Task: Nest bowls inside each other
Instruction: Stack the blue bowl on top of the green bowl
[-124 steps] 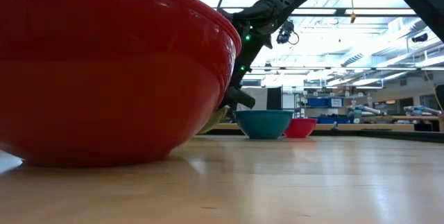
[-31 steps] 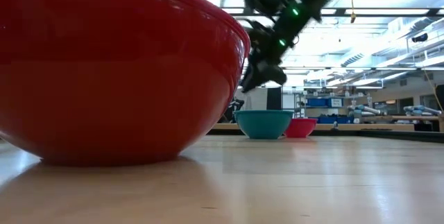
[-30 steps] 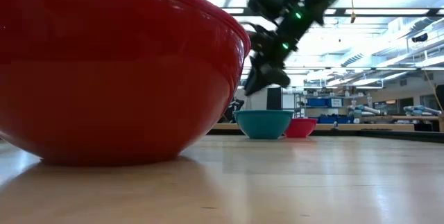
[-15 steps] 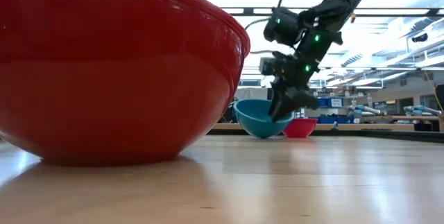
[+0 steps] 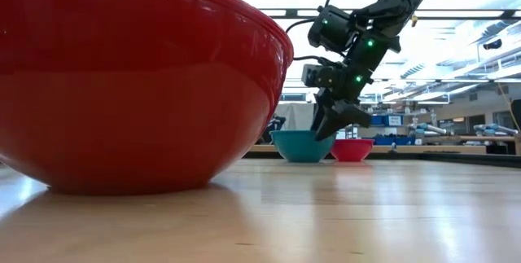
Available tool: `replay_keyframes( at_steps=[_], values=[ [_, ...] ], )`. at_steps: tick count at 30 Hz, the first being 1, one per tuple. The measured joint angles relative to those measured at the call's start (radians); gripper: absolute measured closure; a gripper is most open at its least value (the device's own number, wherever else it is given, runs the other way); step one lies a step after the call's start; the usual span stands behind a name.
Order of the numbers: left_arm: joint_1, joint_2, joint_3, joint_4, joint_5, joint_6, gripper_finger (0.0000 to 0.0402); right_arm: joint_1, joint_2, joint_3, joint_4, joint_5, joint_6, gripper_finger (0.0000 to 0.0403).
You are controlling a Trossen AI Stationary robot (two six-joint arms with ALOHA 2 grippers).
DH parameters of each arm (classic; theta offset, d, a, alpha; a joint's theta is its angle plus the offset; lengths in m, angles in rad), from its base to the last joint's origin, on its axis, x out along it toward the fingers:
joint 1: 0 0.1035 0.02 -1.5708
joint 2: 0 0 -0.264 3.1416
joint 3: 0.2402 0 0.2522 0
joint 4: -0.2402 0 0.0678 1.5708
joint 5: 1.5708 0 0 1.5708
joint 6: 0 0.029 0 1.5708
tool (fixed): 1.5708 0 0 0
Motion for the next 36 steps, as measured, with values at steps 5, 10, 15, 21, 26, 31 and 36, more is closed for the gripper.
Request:
replay_keyframes(
  at_steps=[5,10,15,21,26,31,36],
  values=[
    [0.000,0.000,0.000,0.001,0.001,0.000,0.0258,-0.013,0.005,0.000,0.002,-0.003,-0.007,0.0243],
    [0.000,0.000,0.000,0.002,0.002,-0.001,0.0258,-0.040,0.015,-0.004,0.039,-0.041,-0.018,0.0287],
    [0.000,0.000,0.000,0.000,0.003,-0.001,0.0258,-0.045,0.015,-0.006,0.047,-0.059,-0.065,0.0380],
    [-0.003,-0.009,0.000,0.060,0.171,0.010,0.0258,0.050,0.003,-0.004,0.068,-0.068,-0.188,0.0370],
    [-0.005,-0.017,0.000,0.102,0.176,0.044,0.0258,0.166,-0.076,-0.002,0.130,0.018,-0.246,0.0380],
    [0.012,-0.017,0.000,0.105,0.135,0.031,0.0257,0.275,-0.192,-0.002,0.139,-0.035,-0.232,0.0376],
    [0.052,-0.016,0.000,0.125,0.050,0.040,0.0257,0.357,-0.235,-0.001,0.227,-0.291,-0.233,0.0372]
  ],
)
